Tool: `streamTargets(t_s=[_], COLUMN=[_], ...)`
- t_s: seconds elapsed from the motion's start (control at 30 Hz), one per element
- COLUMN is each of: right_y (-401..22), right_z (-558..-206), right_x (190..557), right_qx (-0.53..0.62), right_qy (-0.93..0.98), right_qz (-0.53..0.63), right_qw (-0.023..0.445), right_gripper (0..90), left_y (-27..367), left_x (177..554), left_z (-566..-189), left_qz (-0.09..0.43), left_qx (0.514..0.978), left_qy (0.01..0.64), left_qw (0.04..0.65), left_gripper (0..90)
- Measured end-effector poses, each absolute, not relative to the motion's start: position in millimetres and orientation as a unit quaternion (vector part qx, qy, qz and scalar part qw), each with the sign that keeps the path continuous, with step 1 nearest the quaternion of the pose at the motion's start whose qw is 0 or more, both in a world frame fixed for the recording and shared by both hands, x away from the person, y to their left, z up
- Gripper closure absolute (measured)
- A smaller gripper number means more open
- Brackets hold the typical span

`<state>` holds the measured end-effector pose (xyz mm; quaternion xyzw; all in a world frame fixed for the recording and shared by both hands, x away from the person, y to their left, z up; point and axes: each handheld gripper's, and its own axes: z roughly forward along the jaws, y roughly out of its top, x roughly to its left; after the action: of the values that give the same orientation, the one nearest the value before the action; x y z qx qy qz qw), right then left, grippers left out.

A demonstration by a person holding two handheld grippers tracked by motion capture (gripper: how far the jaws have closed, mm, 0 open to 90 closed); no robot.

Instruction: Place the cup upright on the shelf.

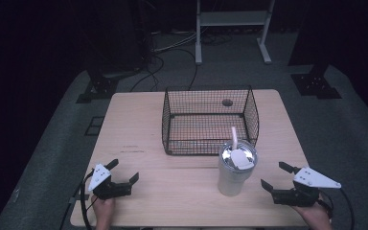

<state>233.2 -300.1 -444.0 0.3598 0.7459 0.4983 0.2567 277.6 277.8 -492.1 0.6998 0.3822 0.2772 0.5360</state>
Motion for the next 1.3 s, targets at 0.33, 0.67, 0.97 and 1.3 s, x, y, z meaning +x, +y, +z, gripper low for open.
streamTargets(t_s=[0.33, 0.67, 0.97, 1.3], right_y=[-288, -277, -267, -255], right_z=[-436, -436, -438, -441], right_x=[227, 225, 225, 228], right_qx=[0.327, 0.304, 0.285, 0.269], right_qy=[0.76, 0.773, 0.784, 0.786], right_qz=[0.509, 0.514, 0.516, 0.531], right_qw=[0.238, 0.216, 0.194, 0.168], right_gripper=[9.2, 9.2, 9.1, 6.0], left_y=[278, 278, 278, 278], left_x=[278, 278, 278, 278], left_z=[-492, -492, -492, -492], left_qz=[0.278, 0.277, 0.277, 0.278], left_qx=[0.7, 0.7, 0.7, 0.7], left_qy=[0.382, 0.382, 0.382, 0.381], left_qw=[0.535, 0.536, 0.536, 0.536], left_gripper=[0.0, 0.0, 0.0, 0.0])
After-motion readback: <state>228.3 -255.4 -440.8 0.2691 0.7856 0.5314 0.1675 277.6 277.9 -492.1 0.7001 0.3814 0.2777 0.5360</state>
